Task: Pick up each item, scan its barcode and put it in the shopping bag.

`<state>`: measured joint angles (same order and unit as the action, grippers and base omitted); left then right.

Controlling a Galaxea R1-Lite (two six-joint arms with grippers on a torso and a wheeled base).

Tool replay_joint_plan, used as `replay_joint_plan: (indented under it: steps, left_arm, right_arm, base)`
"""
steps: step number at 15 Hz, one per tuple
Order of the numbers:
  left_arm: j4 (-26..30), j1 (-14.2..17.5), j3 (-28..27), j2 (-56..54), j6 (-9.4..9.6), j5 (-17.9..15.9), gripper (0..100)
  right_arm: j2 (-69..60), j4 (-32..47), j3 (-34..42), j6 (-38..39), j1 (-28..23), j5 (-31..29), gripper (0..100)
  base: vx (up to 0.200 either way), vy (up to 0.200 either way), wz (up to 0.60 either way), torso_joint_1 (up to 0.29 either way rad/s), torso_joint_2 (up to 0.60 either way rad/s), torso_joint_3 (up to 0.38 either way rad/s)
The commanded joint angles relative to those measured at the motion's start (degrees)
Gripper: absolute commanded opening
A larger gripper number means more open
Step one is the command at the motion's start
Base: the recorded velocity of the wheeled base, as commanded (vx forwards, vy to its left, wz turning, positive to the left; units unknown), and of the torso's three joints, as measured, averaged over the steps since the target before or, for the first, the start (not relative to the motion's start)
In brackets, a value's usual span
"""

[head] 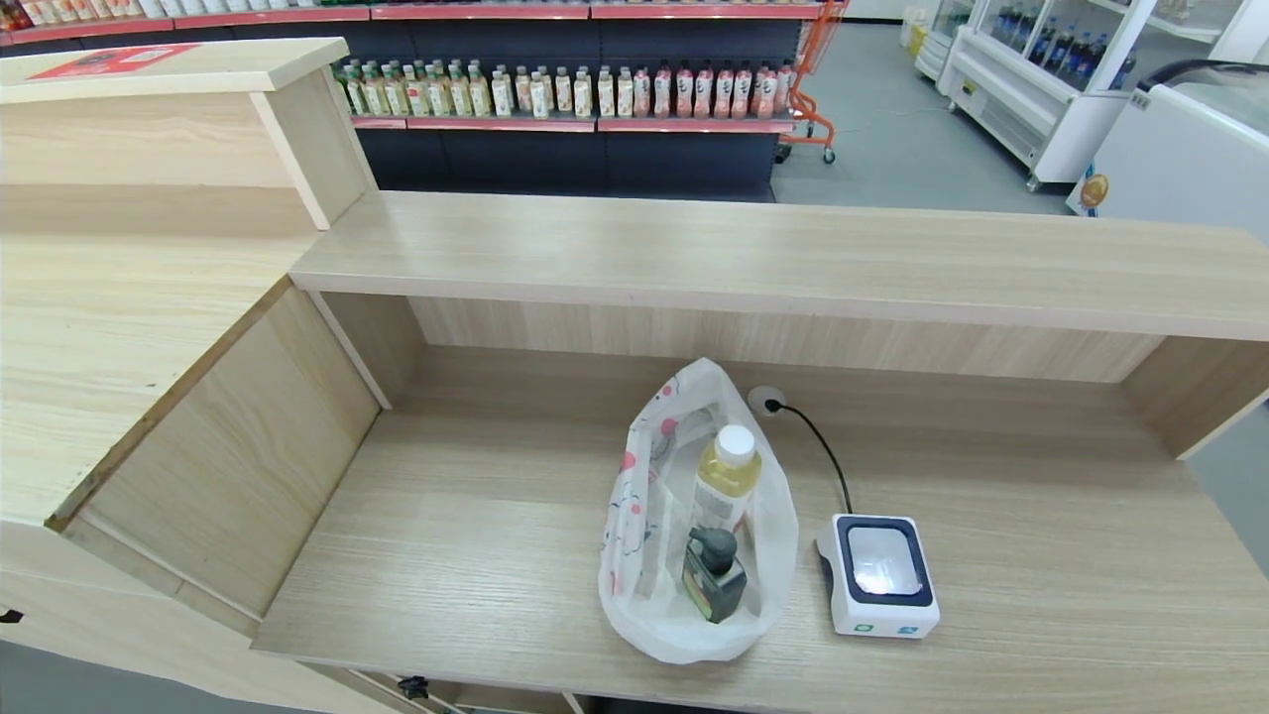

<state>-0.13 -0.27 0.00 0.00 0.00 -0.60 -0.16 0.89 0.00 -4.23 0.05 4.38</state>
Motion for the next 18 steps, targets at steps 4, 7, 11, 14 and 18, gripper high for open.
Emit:
replay_joint_plan:
  steps: [4,7,11,14,18]
  left_arm:
    - [-0.04,0.0,0.0,0.09,0.26,-0.02,100]
    - [-0.04,0.0,0.0,0.09,0.26,-0.02,100]
    - [-0.04,0.0,0.0,0.09,-0.09,-0.02,100]
    - [-0.04,0.0,0.0,0.09,0.0,-0.02,100]
    - [-0.04,0.0,0.0,0.09,-0.09,-0.02,100]
  right_arm:
    - [0.16,-0.01,0.0,0.19,0.04,0.02,0]
    - [0.16,-0.01,0.0,0.19,0.04,0.02,0]
    - [0.16,-0.01,0.0,0.19,0.04,0.02,0]
    - [0.16,-0.01,0.0,0.19,0.04,0.02,0]
    - [0.16,-0.01,-0.09,0.19,0.04,0.02,0]
  base:
    - [0.0,-0.2,0.0,0.002,0.0,0.004]
    - [0.0,-0.2,0.0,0.006,0.0,0.001]
    - [0.0,0.0,0.0,0.0,0.0,0.0]
    - [0.2,0.0,0.0,0.002,0.0,0.002]
    - [0.0,0.0,0.0,0.0,0.0,0.0]
